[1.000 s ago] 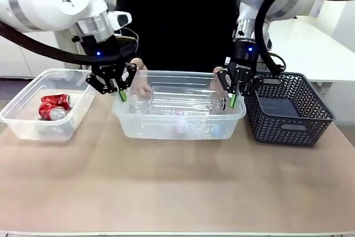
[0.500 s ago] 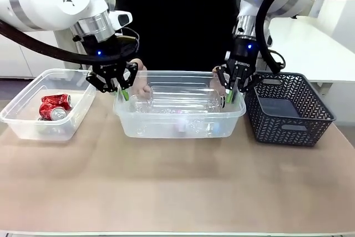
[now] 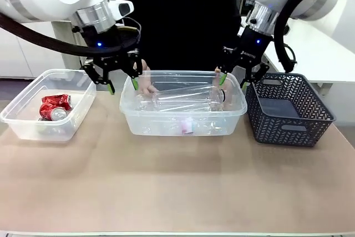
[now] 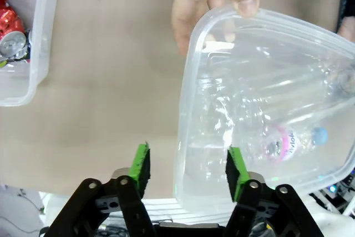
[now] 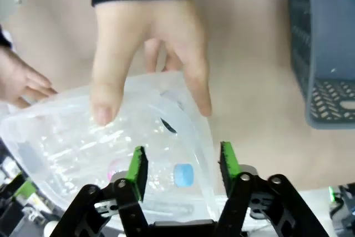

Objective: Sort the waste into each basket.
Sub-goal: Release the Organizing box you were holding.

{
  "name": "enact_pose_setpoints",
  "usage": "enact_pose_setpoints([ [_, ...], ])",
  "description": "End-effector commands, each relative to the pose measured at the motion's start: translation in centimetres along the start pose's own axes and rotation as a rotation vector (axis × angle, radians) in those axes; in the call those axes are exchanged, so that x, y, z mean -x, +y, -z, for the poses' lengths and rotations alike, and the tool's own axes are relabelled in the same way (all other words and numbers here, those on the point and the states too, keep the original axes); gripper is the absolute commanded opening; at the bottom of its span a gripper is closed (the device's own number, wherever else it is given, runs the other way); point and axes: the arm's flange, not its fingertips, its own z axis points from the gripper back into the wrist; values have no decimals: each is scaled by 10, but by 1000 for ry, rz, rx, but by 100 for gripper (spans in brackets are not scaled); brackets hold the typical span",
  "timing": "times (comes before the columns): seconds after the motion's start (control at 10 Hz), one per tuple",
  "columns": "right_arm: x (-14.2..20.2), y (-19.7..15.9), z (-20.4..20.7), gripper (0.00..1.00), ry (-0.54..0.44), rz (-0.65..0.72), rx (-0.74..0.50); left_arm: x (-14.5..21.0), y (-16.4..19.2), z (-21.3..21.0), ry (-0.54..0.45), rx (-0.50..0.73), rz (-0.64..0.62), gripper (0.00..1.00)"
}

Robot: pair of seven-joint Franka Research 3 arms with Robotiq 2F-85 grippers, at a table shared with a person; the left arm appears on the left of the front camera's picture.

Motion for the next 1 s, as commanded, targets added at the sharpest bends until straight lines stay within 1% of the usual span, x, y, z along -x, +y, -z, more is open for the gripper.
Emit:
enact_pose_setpoints([
  [0.0,19,-16,1,100,-70,-57,2,7,18,-13,-25,24,17,100],
  [0.1,24,-21,-6,100,-45,-88,-23,9,23,-18,-53,25,4,100],
  [0.2,31,-25,-12,100,16,-159,-57,11,26,-19,-61,42,-7,100],
  [0.3,38,-30,-16,100,35,-185,-79,12,29,-19,-58,51,-11,100],
  [0.4,39,-30,-16,100,61,-176,-89,14,29,-18,-52,46,-13,100],
  [0.5,31,-16,-13,100,-10,-134,-32,16,29,-18,9,52,-37,100],
  [0.6,31,-16,-13,100,-10,-134,-32,9,23,-23,-52,18,-27,100],
  [0.9,31,-16,-13,100,-10,-134,-32,9,23,-23,-52,18,-27,100],
])
